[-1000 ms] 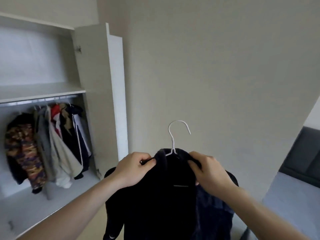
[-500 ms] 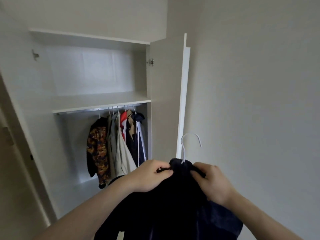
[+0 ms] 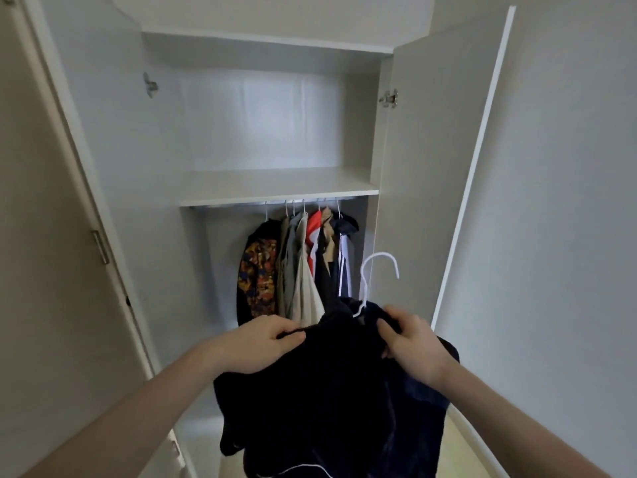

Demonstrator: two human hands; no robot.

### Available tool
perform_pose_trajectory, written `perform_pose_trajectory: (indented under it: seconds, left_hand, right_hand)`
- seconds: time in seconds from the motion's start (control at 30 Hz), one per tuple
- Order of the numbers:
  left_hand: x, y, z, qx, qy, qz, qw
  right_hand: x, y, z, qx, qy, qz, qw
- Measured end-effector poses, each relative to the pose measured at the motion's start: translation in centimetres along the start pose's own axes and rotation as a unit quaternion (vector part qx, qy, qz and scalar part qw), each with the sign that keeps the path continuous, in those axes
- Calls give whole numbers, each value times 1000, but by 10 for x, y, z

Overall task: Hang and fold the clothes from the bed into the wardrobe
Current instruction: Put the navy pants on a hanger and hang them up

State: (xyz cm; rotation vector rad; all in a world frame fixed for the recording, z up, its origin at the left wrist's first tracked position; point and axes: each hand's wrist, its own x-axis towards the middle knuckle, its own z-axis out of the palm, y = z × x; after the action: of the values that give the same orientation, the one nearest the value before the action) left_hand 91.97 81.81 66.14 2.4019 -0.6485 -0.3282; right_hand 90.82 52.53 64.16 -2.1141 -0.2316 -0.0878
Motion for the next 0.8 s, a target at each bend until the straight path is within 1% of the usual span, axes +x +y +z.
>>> perform_pose_trajectory:
  seconds: [0.03,0.07,0.13,0.23,0.3,0.43,0.5,0.63,0.67,0.77,0.8]
  left_hand:
    - [6,-8,1,-20,0,-18,1000]
    - [11,-16,2,-39,17,-32,999]
    - [22,-31,5,-82,81,-57,992]
    - [33,-48,9,-144,139,-122,972]
    - [39,-59,13,-161,177,-168,956]
    - [48,-80,21,-156,265,-215,927]
    - [51,-87,26,-164,300,-235,910]
    - [56,-99,36,-177,364,-262,876]
    - [58,-102,37,-176,378,-269,869]
    - [63,-114,31,-198,402,-283,848]
    - [66,-116,26,-206,407,-284,843]
  right_hand:
    - [18,3,5,12,-21,-7,1000]
    - [37,6,10,27,-40,-13,999]
    - [75,13,19,52,-77,-28,995]
    - [126,21,31,65,-131,-62,987]
    - [159,28,37,66,-149,-89,983]
    - [218,47,51,67,-166,-148,973]
    - [240,52,63,58,-161,-165,971]
    - [272,55,102,84,-89,-124,985]
    - [277,55,115,88,-98,-118,984]
    - [285,50,152,111,-203,-123,965]
    - [287,47,161,110,-218,-128,961]
